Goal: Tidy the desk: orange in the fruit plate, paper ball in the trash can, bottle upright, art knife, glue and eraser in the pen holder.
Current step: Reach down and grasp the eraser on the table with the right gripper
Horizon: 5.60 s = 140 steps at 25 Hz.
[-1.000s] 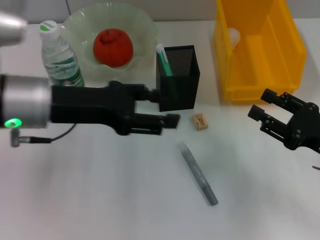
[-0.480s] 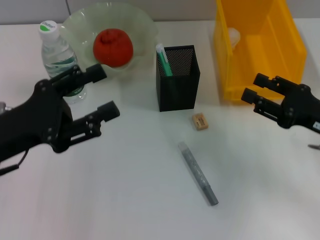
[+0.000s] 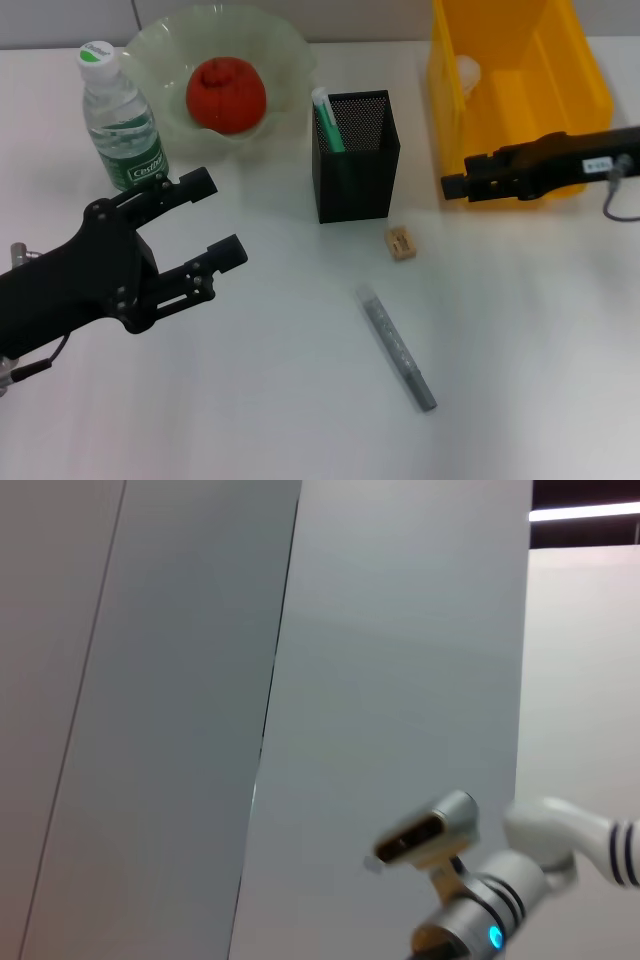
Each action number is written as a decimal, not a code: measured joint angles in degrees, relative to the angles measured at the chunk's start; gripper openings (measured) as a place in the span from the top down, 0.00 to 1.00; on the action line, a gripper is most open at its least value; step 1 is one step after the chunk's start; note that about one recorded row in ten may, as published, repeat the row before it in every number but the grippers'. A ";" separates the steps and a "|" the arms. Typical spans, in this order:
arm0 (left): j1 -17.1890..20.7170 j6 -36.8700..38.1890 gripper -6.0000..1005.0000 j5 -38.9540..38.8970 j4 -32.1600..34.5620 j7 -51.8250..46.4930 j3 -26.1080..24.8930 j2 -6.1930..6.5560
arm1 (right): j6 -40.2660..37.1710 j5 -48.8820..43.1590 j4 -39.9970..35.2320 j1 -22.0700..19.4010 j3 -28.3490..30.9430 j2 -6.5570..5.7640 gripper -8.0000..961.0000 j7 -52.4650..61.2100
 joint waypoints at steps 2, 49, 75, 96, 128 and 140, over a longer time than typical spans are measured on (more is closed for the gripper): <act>0.01 -0.40 0.23 0.01 -0.27 0.02 0.01 0.00 | -0.65 -5.63 -2.97 3.22 -3.07 -0.08 0.37 6.25; -0.06 -3.44 0.23 -0.08 -1.13 1.00 -0.26 -0.14 | 10.05 -25.67 6.23 23.46 -39.71 1.02 0.37 18.72; -4.56 -0.88 0.23 13.37 -1.10 0.03 2.26 -0.22 | 15.80 -23.90 9.68 22.90 -42.85 1.08 0.38 18.65; -4.59 -1.28 0.23 13.46 -1.13 -0.41 2.43 -0.22 | 18.94 -22.42 11.06 22.76 -44.78 1.08 0.38 18.73; -4.56 -2.02 0.23 13.44 -1.13 -0.33 2.44 -0.29 | 21.45 -21.70 13.04 22.73 -47.08 1.07 0.39 18.54; -4.60 -2.02 0.23 13.26 -1.13 -0.38 2.43 -0.32 | 21.34 -21.70 13.07 22.69 -47.09 1.08 0.39 18.54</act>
